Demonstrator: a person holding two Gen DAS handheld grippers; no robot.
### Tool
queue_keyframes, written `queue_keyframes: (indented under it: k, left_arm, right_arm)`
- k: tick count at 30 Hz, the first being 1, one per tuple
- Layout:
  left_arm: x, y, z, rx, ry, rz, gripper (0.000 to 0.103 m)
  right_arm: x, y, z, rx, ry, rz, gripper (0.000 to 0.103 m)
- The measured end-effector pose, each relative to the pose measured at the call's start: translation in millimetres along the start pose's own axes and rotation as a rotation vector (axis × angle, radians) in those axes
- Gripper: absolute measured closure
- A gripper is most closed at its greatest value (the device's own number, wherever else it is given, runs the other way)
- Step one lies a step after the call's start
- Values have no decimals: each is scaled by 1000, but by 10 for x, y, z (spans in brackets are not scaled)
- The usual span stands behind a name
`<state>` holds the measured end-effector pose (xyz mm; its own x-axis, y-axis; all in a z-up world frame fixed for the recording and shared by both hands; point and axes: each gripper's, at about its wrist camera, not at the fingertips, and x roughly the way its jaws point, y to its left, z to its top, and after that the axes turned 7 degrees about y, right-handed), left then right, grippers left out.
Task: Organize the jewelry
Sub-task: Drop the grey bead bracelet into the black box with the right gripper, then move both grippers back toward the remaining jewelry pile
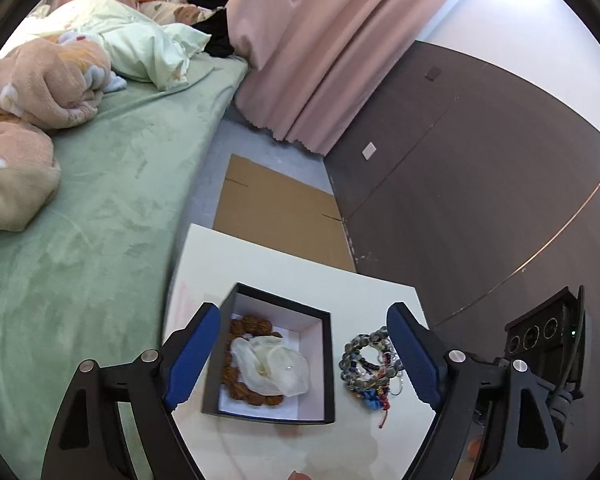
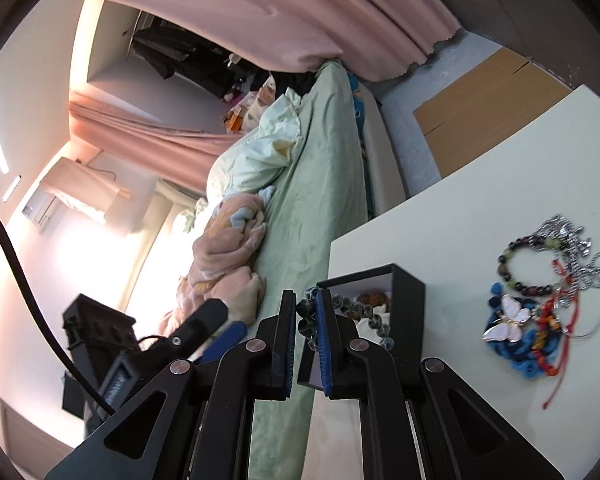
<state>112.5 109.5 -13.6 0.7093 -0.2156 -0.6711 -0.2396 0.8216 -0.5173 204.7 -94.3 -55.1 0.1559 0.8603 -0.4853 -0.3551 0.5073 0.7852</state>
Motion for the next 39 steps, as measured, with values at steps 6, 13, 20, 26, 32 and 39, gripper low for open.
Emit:
queue_keyframes:
  k: [6, 13, 20, 26, 32, 39]
  left_arm:
    - [-77, 124, 2, -21, -13, 17, 17]
    - [-69, 181, -4, -33, -32, 74, 17]
    - [-3, 173, -38, -44, -14, 20, 17]
    - [-49, -21, -105, 19, -83, 57, 17]
    - [-55, -99, -167, 17, -125, 52, 17]
    - [40, -333, -249, 74, -131, 34, 17]
  right_arm:
    - [249, 80, -50, -22, 34, -32, 91]
    - [431, 12, -72, 6, 116, -69, 54]
    - [145, -162, -79, 51, 42, -170, 54]
    - [-148, -187, -82, 37, -28, -245, 54]
    - [-453, -285, -75, 56, -99, -271, 54]
    - [-766, -497, -73, 160, -153, -133, 12]
